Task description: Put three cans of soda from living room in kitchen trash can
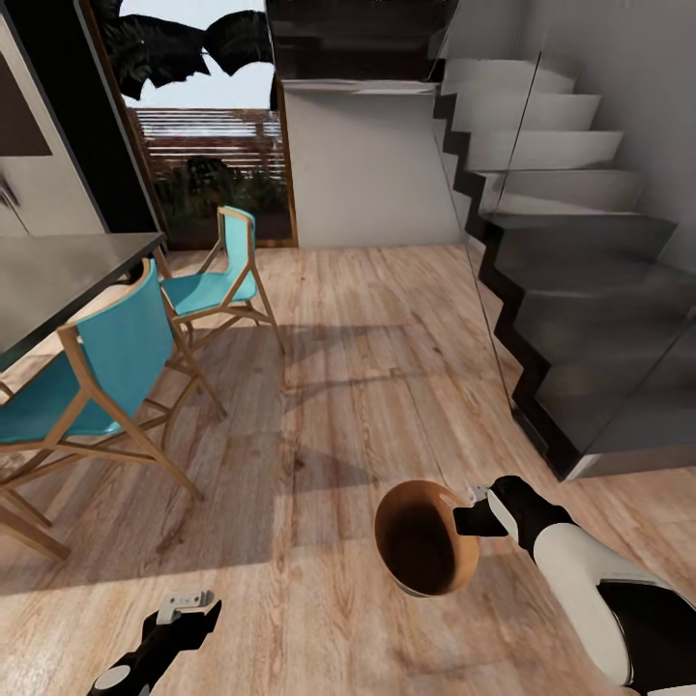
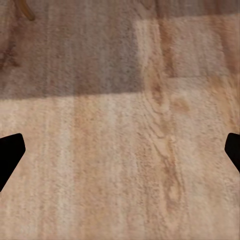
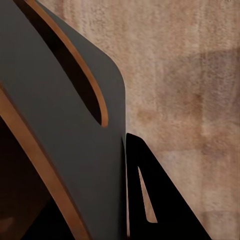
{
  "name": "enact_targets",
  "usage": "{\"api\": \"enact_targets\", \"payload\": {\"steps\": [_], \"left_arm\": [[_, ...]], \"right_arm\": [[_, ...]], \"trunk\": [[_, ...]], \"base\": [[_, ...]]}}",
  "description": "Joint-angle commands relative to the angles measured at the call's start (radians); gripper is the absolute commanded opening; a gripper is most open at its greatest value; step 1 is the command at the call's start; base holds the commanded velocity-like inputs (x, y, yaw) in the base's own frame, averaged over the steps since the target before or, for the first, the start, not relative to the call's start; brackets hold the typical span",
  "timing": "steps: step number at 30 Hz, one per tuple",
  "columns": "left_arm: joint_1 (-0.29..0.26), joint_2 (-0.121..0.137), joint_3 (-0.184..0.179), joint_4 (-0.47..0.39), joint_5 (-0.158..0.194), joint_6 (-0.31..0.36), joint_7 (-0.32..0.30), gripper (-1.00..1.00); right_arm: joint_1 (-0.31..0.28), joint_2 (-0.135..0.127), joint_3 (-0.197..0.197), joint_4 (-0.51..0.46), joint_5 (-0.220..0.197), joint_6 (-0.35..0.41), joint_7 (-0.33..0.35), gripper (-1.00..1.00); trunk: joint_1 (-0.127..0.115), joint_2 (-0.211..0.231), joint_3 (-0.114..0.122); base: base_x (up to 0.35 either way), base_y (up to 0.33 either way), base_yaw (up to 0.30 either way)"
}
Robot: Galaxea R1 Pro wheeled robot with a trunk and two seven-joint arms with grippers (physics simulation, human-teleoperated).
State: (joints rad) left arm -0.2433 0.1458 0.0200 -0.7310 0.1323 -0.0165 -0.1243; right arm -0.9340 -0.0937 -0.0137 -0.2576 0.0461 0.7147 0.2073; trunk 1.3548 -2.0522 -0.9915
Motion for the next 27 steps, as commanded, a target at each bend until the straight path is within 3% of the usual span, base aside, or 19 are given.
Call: {"api": "enact_targets", "payload": {"steps": [1,20,23,27], "left_arm": [[0.0,0.0,0.0,0.001,0.0,-0.001,0.0,1.0],[0.0,0.0,-0.002,0.004,-0.003,-0.006,-0.002,1.0],[0.0,0.0,-0.003,0.004,-0.003,-0.006,-0.001,1.0],[0.001,0.0,-0.003,0.004,-0.003,-0.006,0.0,1.0]], "right_arm": [[0.0,0.0,-0.006,0.0,-0.017,0.002,0.006,-1.0],[0.0,0.008,-0.008,0.0,-0.022,0.004,0.014,-1.0],[0.0,0.007,-0.009,0.0,-0.024,0.005,0.04,-1.0],[0.0,0.003,-0.011,0.001,-0.025,0.043,0.128,-1.0]], "trunk": [[-0.004,0.007,0.003],[-0.077,0.14,0.063],[-0.088,0.161,0.072],[-0.104,0.189,0.085]], "base": [[0.0,0.0,0.0],[0.0,0.0,0.0],[0.0,0.0,0.0],[0.0,0.0,0.0]]}}
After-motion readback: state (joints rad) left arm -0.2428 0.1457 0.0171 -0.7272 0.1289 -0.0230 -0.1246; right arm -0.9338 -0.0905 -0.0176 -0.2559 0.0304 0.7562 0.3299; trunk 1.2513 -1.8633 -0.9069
